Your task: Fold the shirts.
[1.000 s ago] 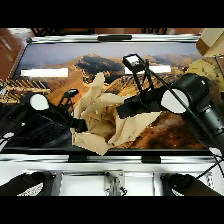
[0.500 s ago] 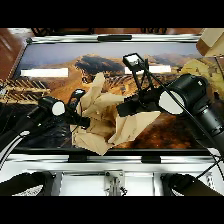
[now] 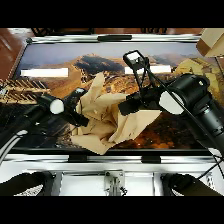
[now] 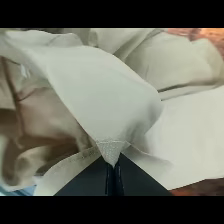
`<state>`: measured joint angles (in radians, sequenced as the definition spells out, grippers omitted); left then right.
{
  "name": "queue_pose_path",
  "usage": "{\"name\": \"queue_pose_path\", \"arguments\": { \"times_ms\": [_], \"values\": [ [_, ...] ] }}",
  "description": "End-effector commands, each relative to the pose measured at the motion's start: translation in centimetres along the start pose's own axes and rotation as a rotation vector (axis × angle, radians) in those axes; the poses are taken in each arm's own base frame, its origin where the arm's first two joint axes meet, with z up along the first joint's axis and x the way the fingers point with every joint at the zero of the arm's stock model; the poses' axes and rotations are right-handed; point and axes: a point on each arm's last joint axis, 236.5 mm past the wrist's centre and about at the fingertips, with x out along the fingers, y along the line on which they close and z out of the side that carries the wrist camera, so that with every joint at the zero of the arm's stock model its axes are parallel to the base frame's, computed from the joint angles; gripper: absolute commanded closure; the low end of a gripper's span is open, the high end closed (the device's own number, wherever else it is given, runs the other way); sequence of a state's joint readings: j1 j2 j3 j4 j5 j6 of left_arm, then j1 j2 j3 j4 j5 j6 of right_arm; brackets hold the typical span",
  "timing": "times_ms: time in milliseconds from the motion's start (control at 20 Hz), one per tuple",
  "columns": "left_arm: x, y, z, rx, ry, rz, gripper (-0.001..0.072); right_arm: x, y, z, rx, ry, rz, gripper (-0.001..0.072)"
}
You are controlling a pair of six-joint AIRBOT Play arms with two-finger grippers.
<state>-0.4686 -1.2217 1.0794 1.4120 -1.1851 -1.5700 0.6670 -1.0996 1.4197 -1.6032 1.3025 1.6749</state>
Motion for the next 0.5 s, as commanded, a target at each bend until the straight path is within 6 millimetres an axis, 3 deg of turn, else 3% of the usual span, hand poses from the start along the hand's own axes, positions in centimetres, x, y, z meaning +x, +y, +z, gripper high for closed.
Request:
{"name": "queue_pose_path", "arguments": {
  "times_ms": [0,100,200,300,450],
  "values": [
    [-9.5,1.5,4.0,0.039,-0.201,0.034,0.0658,-2.5,-1.6,2.2,-0.097,-0.082,-0.07,0.0653],
    [-16.8,1.3,5.8,0.049,-0.333,0.048,0.0658,-5.2,-1.0,3.7,-0.057,-0.157,-0.04,0.0653],
    [-20.9,0.7,4.8,0.051,-0.327,0.047,0.0658,-7.2,0.5,4.2,0.023,-0.196,0.032,0.0653],
    [-21.6,0.1,2.7,0.033,-0.256,0.028,0.0658,-7.5,1.8,2.6,0.105,-0.136,0.094,0.0653],
    [-19.6,0.5,1.2,0.026,-0.167,0.027,0.0657,-5.5,2.5,-2.3,0.153,0.118,0.103,0.0653]
  ]
}}
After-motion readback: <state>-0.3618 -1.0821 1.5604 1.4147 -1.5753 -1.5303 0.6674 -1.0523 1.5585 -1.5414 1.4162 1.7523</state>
